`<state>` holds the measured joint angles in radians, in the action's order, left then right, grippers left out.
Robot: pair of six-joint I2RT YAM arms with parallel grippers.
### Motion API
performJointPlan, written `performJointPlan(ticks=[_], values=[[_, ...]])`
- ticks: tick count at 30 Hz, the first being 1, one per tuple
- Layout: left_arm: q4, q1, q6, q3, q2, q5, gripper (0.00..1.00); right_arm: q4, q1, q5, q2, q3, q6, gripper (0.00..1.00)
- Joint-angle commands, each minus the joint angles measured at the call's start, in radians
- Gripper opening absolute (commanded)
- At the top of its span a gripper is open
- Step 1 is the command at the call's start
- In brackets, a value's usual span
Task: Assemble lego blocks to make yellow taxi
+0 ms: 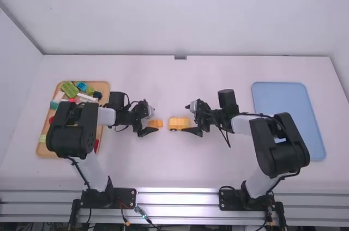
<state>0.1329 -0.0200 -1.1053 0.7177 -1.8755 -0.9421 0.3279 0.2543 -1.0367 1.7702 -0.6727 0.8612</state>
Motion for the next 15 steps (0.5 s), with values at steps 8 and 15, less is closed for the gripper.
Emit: performJointPlan(ticks=[8, 15], values=[[0.050, -0.008, 0.017, 0.021, -0.100, -0.064, 1.00, 0.009, 0.023, -0.034, -0.024, 0.018, -0.020, 0.99], [-0.083, 0.000, -0.080, 0.089, -0.150, -0.096, 1.00, 0.010, 0.019, -0.014, -0.024, 0.018, -0.035, 0.99]])
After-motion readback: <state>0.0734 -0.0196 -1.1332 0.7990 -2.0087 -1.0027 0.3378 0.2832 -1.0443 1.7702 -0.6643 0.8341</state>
